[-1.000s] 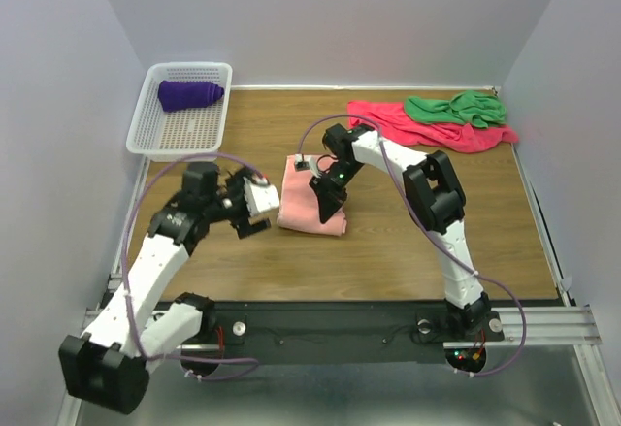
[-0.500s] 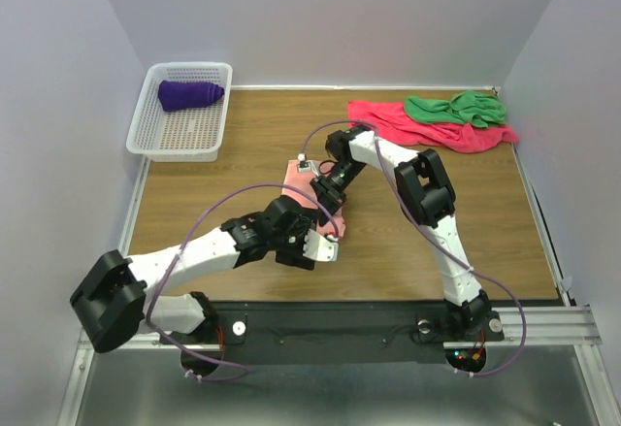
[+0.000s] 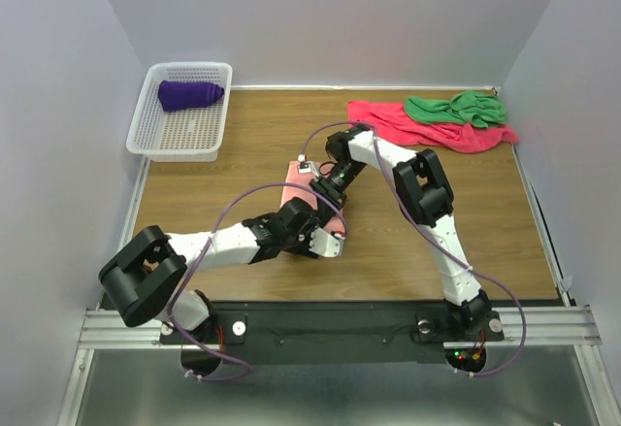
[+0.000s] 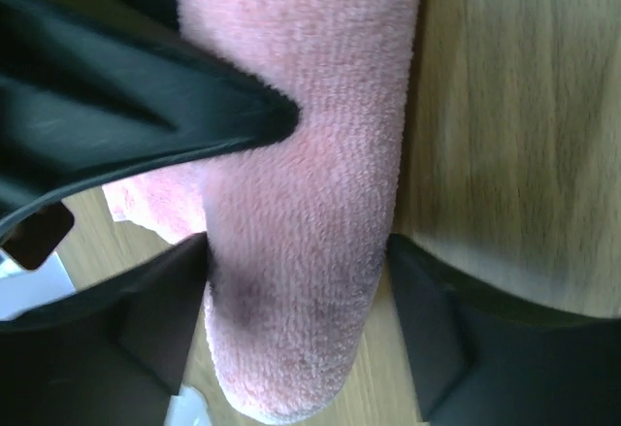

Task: Roll the towels
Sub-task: Roll the towel

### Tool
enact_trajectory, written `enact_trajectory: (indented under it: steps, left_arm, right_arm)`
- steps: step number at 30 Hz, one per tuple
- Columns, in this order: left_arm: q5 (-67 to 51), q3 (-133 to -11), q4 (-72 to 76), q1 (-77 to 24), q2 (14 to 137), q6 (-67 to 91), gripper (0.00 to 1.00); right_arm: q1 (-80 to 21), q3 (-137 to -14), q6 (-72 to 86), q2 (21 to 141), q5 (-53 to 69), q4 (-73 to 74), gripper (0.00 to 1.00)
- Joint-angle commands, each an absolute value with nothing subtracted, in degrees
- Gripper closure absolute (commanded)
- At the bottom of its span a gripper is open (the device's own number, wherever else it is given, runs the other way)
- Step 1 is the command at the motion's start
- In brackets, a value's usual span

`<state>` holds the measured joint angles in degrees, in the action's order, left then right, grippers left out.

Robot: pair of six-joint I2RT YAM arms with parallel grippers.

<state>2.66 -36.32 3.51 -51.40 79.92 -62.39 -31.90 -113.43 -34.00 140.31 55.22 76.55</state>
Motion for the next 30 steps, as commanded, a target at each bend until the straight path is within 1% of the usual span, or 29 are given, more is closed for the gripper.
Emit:
enact_trajectory:
  steps: [1,2,3,6,11,13,14,15,16,18,19,21,22,23,24,26,28,30]
  left_arm:
    - [2.56,-36.56,1.34,-51.86,80.51,-61.01,0.31]
    - [1.50,-37.08,0.10,-51.86,80.77,-59.69,0.37]
    - [0.89,-37.96,-4.35,-51.77,81.12,-57.07,0.47]
    - [-2.37,-37.80,-9.12,-51.68,80.69,-53.98,0.55]
    - [-8.78,-41.11,-15.45,-49.58,83.92,-49.40,0.57]
    - [-11.24,-43.76,-18.00,-47.82,86.03,-49.74,0.57]
    - [-14.30,-45.42,-19.50,-46.86,87.26,-50.09,0.57]
    - [-17.28,-49.01,-22.47,-44.58,90.23,-50.62,0.57]
    - [-19.23,-51.04,-24.24,-43.34,91.74,-51.06,0.57]
    - [-22.75,-57.09,-30.02,-40.79,95.26,-52.20,0.57]
    - [-25.98,-59.04,-32.15,-38.43,98.58,-52.90,0.57]
    - [-27.94,-63.36,-36.20,-36.75,102.64,-54.39,0.55]
    - [-29.17,-64.67,-37.60,-35.52,103.87,-55.27,0.55]
    - [-29.79,-66.08,-40.31,-34.99,105.10,-55.89,0.54]
    - [-31.27,-68.96,-41.73,-33.76,107.47,-56.94,0.51]
    - [-32.78,-72.06,-44.90,-32.88,109.85,-58.18,0.50]
    - [-34.01,-76.19,-48.86,-32.00,113.28,-58.71,0.50]
    - [-35.77,-79.88,-52.37,-30.68,116.79,-59.50,0.48]
  right_arm:
    - [-31.56,-114.26,-34.89,142.91,49.13,76.82,0.51]
    - [-31.12,-114.34,-34.72,142.82,48.78,76.82,0.44]
    - [-30.85,-114.69,-34.54,142.47,48.08,76.64,0.43]
    - [-29.45,-115.75,-33.58,142.38,47.03,76.55,0.39]
    - [-26.64,-117.24,-29.45,140.46,44.65,72.25,0.36]
    - [-25.67,-117.77,-27.96,138.61,44.73,70.32,0.32]
    - [-24.45,-117.95,-27.60,137.65,45.26,69.53,0.31]
    - [-23.74,-118.47,-26.73,135.72,45.87,68.13,0.26]
    - [-23.12,-118.82,-26.20,134.31,46.05,67.25,0.25]
    - [-20.93,-119.35,-24.97,131.76,46.23,65.31,0.15]
    - [-20.14,-119.53,-23.66,130.36,46.14,63.65,0.11]
    - [-17.41,-119.71,-21.81,126.23,45.35,61.19,0.11]
    - [-16.27,-119.62,-20.14,125.17,45.70,60.74,0.06]
    - [-14.00,-119.53,-19.34,122.81,46.23,60.30,0.05]
    - [-12.93,-118.23,-18.99,121.48,47.45,59.77,0.04]
    - [-11.35,-115.77,-19.07,118.06,47.55,58.63,0.02]
    - [-10.64,-112.17,-20.12,111.91,46.50,56.96,0.00]
    - [-10.72,-106.54,-21.79,108.04,45.97,55.73,0.00]
